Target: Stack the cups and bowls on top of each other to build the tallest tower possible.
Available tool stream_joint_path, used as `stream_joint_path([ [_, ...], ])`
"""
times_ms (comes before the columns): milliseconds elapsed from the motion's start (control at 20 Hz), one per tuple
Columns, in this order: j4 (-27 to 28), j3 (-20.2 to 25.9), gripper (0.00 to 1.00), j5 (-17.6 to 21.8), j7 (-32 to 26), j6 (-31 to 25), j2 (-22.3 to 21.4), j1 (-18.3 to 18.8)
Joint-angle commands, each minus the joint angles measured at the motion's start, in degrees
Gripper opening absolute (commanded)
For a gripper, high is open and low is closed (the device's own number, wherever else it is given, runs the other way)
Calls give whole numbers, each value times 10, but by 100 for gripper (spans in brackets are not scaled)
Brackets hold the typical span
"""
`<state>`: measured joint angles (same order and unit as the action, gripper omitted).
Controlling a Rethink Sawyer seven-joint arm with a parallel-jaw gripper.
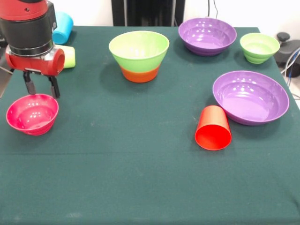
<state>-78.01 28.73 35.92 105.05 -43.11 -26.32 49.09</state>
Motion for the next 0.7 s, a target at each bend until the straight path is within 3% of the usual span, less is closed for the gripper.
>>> stream_joint_path([
  [50,-37,12,100,1,-67,-19,24,-29],
  [700,-34,15,100,16,-54,26,46,-41],
])
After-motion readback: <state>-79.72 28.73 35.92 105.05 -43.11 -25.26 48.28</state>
